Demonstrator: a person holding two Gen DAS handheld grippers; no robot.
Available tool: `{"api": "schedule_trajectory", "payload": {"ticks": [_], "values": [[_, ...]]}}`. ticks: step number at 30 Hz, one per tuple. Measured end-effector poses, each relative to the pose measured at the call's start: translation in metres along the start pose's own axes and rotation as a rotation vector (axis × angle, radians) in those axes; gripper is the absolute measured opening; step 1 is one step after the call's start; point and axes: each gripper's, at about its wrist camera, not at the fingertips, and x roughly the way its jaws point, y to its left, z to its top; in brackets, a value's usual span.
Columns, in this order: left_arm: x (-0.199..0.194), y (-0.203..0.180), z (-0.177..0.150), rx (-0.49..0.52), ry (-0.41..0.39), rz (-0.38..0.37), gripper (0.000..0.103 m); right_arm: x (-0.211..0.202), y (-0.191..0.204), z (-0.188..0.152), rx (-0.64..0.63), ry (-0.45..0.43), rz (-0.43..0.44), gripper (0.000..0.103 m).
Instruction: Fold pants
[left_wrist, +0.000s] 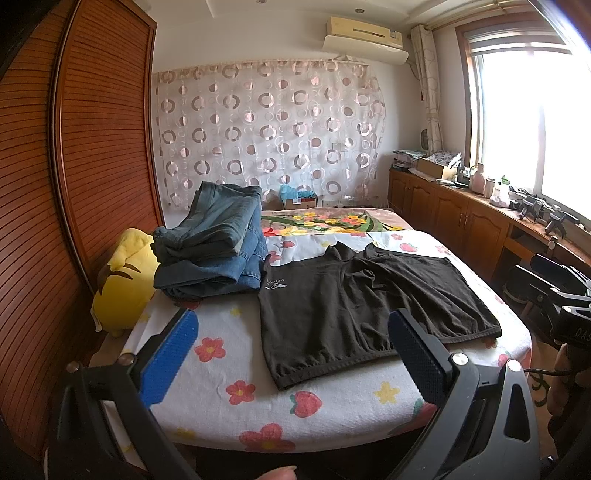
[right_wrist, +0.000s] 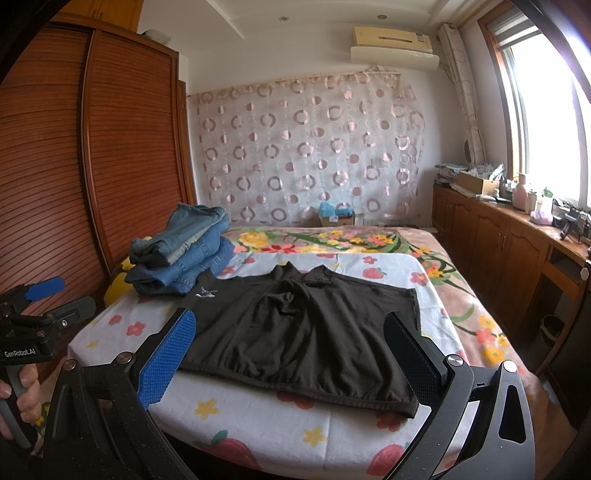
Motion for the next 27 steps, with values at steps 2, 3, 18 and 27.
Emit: {"api": "schedule_trajectory", "payload": {"ticks": [2, 3, 18, 27], "values": [[0.0005, -0.0006, -0.0006, 0.000, -0.001, 0.000, 0.103, 0.0001, 0.0001, 0.0000, -0.001, 0.000, -0.001, 0.103], [0.0000, 0.0000, -0.0001, 0.000, -0.001, 0.000, 0.103, 0.0001, 0.0001, -0.0001, -0.001, 0.000, 0.000, 0.103], [0.0004, -0.0010, -0.0013, 0.000, -0.003, 0.000, 0.103, 0.0006, 0.0013, 0.0001, -0.001, -0.001, -0.001, 0.103], [-0.0010, -0.0081, 0.0078, 0.003, 0.013, -0.006, 0.103, 0.0053, -0.0009, -0.0001, -0.001, 0.000, -0.002, 0.103]]}}
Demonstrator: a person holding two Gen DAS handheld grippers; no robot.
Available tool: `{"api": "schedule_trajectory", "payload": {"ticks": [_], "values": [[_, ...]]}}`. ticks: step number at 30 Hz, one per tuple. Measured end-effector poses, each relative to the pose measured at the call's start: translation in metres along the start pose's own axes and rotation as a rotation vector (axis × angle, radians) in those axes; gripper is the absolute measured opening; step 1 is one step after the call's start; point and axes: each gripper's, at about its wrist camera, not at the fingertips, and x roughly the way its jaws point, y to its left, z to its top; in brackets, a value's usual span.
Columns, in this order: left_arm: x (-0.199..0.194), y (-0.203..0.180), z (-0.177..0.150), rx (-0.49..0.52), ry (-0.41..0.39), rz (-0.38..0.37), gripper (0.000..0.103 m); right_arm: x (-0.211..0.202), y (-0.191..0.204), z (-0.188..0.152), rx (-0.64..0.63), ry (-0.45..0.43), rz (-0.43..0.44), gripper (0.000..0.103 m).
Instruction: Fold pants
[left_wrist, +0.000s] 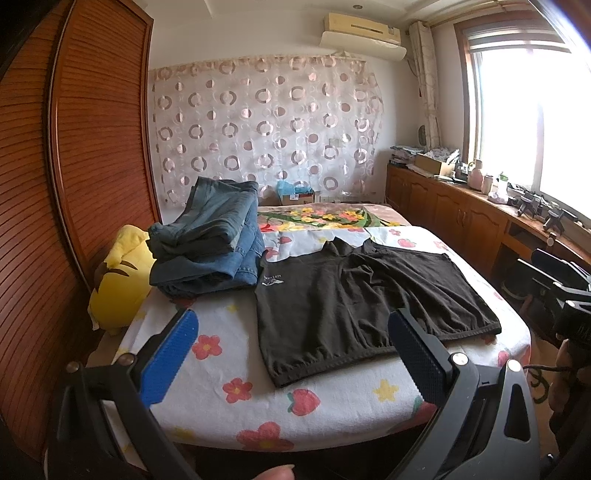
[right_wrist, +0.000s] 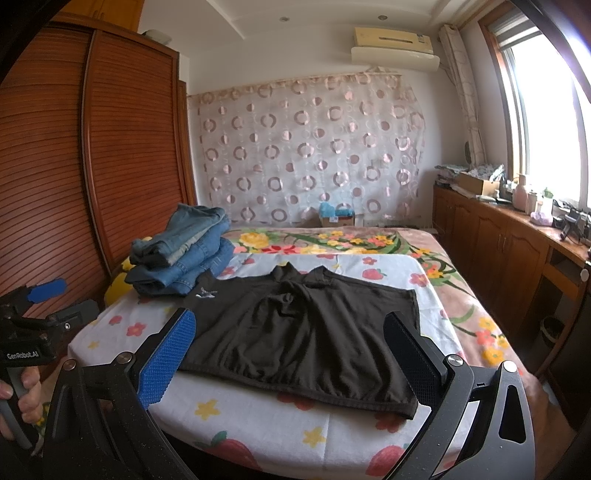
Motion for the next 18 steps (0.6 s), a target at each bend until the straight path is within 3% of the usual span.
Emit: {"api": "schedule_trajectory", "payload": {"ticks": [18], "values": [[0.037, 0.006, -0.027, -0.021, 0.097, -0.040, 0.103, 0.009, -0.022, -0.018, 0.006, 0.056, -0.035, 0.103]]}}
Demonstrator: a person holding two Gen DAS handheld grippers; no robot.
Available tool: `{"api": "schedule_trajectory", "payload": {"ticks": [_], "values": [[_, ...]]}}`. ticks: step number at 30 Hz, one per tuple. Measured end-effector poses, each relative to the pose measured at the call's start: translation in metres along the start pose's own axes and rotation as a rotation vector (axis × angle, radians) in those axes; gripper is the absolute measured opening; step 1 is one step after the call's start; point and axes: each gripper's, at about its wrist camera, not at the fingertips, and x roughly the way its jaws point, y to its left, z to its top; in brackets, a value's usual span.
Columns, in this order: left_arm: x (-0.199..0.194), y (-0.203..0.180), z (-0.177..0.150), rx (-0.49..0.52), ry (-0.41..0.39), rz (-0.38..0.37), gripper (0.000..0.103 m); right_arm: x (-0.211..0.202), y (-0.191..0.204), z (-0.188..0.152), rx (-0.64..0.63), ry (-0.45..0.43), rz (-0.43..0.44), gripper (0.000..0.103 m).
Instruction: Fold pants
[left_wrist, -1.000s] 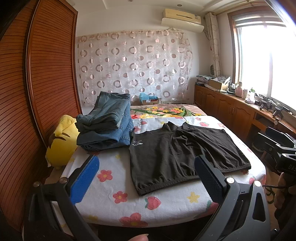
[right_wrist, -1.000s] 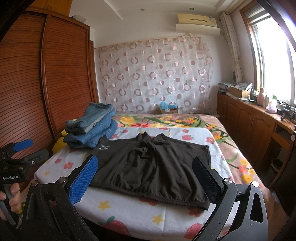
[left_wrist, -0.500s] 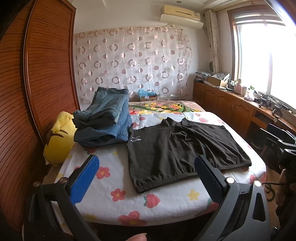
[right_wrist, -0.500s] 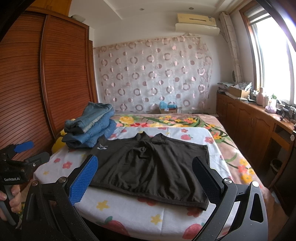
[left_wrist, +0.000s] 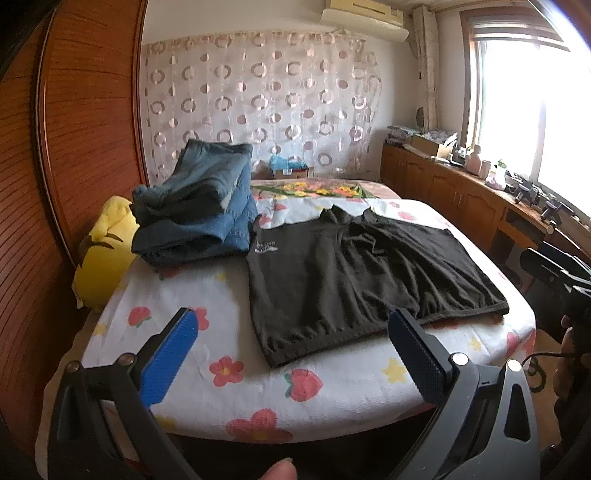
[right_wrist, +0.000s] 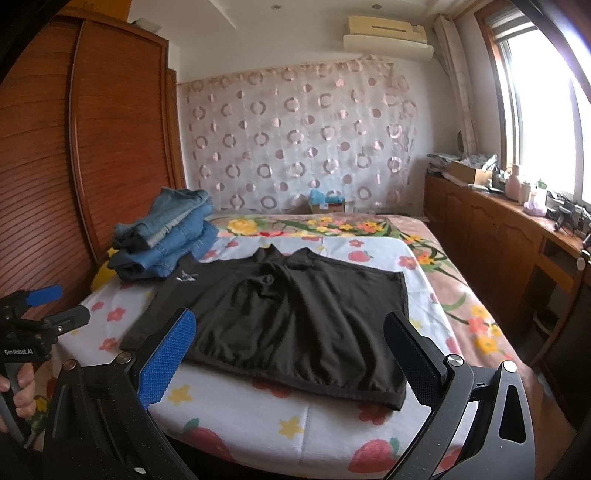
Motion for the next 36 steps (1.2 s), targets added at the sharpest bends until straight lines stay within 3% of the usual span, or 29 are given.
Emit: {"api": "schedule_trajectory", "payload": {"ticks": [15, 23, 30, 33, 36], "values": [[0.027, 0.021, -0.003, -0.023, 0.041, -0.019, 0.103, 0.029, -0.024, -0.020, -0.010, 0.075, -0.022, 0.103], [0.052, 0.034, -0.015, -0.047, 0.130, -0.048, 0.102, 0.036, -0.032, -0.029, -0.021, 0.117, -0.005, 0.103], [0.068, 0.045, -0.026, -0.086, 0.173, -0.080, 0.086, 0.044, -0.034, -0.035, -0.052, 0.148, 0.002, 0.095], [0.074, 0.044, -0.029, -0.079, 0.192, -0.088, 0.070, 0.047, -0.035, -0.037, -0.049, 0.159, 0.009, 0.087], [0.077, 0.045, -0.031, -0.084, 0.204, -0.105, 0.061, 0.048, -0.036, -0.039, -0.044, 0.161, 0.012, 0.086]]}}
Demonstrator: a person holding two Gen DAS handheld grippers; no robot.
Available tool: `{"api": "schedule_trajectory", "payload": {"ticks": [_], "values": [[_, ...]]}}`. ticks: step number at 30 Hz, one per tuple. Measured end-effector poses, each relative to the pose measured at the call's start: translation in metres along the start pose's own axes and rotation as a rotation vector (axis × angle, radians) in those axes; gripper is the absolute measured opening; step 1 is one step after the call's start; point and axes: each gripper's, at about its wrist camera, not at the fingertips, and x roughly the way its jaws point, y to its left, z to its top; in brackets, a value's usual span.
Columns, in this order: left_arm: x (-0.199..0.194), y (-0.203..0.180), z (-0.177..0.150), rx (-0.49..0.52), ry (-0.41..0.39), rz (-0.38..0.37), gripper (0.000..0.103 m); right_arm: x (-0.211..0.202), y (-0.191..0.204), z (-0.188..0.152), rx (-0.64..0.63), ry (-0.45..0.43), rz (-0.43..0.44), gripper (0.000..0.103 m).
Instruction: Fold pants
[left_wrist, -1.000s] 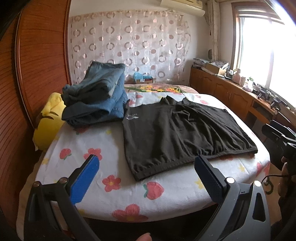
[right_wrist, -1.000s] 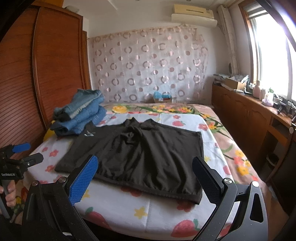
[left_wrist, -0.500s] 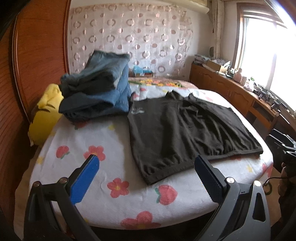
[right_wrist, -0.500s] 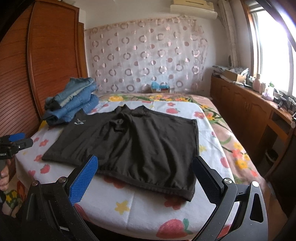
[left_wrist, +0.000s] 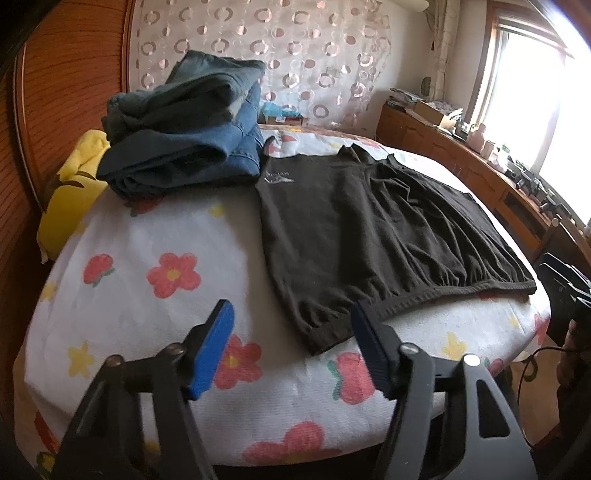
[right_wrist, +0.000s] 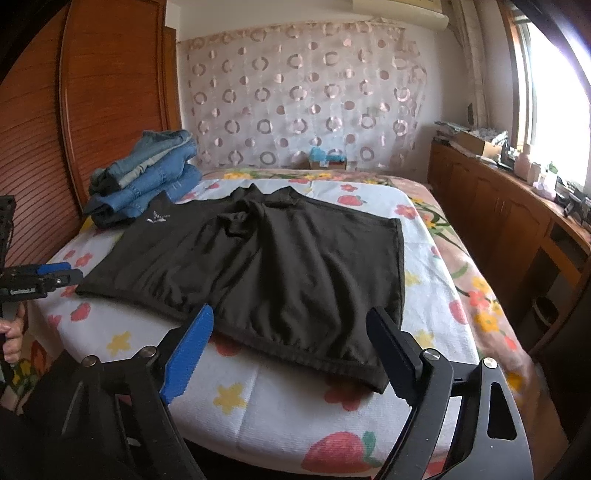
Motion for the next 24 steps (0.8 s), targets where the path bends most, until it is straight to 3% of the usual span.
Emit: {"api": "schedule_trajectory", "payload": {"ticks": [10, 14, 19, 24], "values": [[0.008, 0.003, -0.005, -0.007, 0.040, -0.037, 0.029, 0.005, 0.003, -0.002, 0.002, 0.012, 0.006, 0.086], [0.008, 0.001, -0.005, 0.012, 0.044, -0.027, 0.028, 0.006, 0.003, -0.002, 0.003, 0.013, 0.006, 0.086], [0.009, -0.006, -0.002, 0.047, 0.052, -0.029, 0.002, 0.006, 0.003, -0.003, 0.004, 0.016, 0.006, 0.086], [0.001, -0.014, 0.006, 0.054, 0.033, -0.068, 0.000, 0.010, 0.004, -0.003, 0.004, 0.025, 0.012, 0.086]]}}
